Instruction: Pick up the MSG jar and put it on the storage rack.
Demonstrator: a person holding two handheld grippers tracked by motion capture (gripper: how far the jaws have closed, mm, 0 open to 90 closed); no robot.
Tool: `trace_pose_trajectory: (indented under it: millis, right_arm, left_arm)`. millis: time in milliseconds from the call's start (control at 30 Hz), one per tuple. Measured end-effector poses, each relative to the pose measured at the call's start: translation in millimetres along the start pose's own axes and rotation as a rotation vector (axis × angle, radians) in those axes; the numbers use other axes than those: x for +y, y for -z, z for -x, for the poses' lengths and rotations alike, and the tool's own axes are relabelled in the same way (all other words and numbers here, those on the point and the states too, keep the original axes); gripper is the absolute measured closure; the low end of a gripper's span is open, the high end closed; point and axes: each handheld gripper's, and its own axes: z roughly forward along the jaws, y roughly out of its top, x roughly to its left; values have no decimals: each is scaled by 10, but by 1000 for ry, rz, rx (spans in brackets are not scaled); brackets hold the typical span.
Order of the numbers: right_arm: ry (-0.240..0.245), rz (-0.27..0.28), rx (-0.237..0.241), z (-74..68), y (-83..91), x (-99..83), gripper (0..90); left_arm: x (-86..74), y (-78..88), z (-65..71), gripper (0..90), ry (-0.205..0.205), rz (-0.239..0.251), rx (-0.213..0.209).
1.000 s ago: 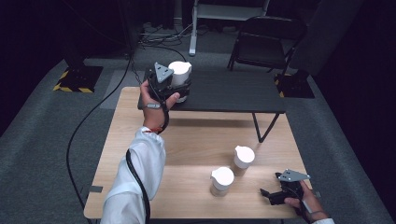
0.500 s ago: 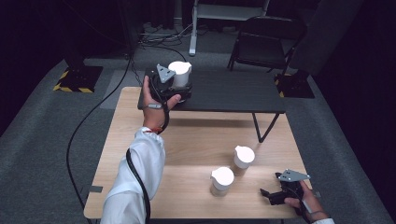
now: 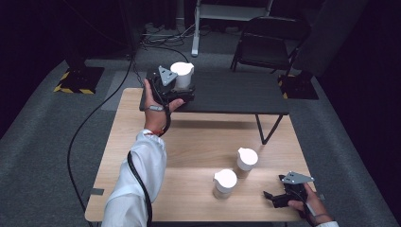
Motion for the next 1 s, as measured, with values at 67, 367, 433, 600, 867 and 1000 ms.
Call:
trace_pose_trajectory:
  millis: [67,367,433,600,867,1000]
  right_arm:
    - [0,0,0,0,0,0,0]
    - [0,0,0,0,0,0,0]
    - [0,0,0,0,0,0,0]
    - [0,0,0,0,0,0,0]
    - [0,0,0,0,0,0,0]
    - [0,0,0,-1,0,0,0]
  left_arm:
    - [8,25,14,0,-8,-1,10]
    - [-118,156,22,0,-20,35,39]
    - [-148,183,29,0,-30,40,45]
    - [-223,260,43,0,-43,70,63]
    - [-310,365,75,0,-78,87,61]
    - [-360,408,109,0,-111,83,53]
